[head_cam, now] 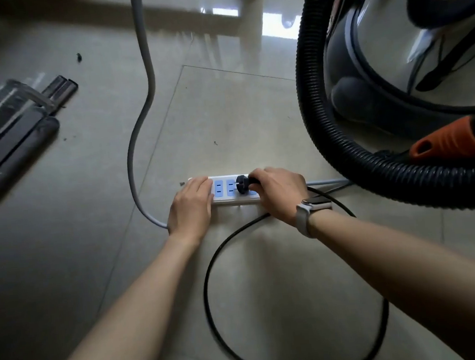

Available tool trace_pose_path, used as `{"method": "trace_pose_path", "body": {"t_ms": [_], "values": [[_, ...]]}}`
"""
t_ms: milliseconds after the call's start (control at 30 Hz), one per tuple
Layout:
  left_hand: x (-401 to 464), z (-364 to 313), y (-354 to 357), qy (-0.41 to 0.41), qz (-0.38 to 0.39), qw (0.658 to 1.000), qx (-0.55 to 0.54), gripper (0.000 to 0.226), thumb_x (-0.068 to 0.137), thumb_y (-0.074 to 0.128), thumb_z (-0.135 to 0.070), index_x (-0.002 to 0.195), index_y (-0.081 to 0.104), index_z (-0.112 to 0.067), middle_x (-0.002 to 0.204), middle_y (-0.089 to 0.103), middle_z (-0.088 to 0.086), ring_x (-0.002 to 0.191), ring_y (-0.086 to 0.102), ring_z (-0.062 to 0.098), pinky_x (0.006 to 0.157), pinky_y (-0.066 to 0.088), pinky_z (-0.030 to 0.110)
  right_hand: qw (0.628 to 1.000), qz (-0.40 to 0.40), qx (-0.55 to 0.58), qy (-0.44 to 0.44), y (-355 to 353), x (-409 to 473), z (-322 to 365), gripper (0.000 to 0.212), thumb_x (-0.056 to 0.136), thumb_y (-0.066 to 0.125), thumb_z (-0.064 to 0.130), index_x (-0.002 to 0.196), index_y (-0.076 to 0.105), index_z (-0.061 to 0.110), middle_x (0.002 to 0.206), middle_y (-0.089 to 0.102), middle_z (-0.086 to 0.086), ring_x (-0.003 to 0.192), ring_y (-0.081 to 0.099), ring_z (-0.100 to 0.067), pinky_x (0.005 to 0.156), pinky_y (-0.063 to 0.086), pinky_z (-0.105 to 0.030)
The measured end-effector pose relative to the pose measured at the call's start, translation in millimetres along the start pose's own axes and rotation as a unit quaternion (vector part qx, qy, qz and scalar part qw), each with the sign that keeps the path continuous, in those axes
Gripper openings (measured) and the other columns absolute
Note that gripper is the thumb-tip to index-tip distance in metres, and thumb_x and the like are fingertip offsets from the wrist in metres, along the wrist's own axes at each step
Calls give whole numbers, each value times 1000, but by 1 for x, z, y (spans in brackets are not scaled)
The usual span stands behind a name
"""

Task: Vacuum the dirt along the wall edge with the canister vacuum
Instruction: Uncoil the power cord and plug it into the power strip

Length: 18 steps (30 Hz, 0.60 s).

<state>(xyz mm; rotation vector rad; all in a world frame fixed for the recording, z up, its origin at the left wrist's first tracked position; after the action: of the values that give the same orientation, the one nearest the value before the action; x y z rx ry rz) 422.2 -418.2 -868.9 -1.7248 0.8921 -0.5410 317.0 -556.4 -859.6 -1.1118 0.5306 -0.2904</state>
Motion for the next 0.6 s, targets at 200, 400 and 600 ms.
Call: {"method": "trace_pose_path", "body": {"t_ms": [200, 400, 600], "values": [[-1, 2, 5, -15, 16, 999, -30, 28, 90, 59, -6, 116, 61, 1, 131, 54, 13, 118, 52, 30, 94, 38, 37, 1000, 6, -12, -24, -1, 4, 12, 15, 97, 44, 28, 106, 49, 17, 100, 65, -5, 87, 60, -32, 59, 30, -31], [1, 8, 7, -26, 23, 998, -56, 31, 89, 63, -14, 118, 61, -5, 131, 53, 7, 118, 51, 27, 90, 36, 31, 997, 13, -67, -38, -11, 10, 18, 16, 96, 46, 26, 104, 54, 15, 93, 65, -8, 84, 58, -32, 58, 27, -30], [3, 11, 8, -54, 20, 994, -93, 43, 86, 66, -14, 127, 55, -7, 134, 53, 5, 123, 49, 24, 90, 36, 29, 992, 46, -105, -48, -27, 22, 42, 15, 90, 50, 18, 97, 59, 10, 97, 66, -14, 78, 54, -32, 46, 15, -27]]}}
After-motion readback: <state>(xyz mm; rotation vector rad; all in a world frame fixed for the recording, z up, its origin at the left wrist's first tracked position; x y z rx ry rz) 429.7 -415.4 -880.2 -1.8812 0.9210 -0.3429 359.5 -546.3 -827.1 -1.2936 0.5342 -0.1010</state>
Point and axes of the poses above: each hand's wrist, its own x-axis towards the middle knuckle, its own y-axis out of the palm, z = x × y, the point moved 3 cm from there along x, towards the middle knuckle
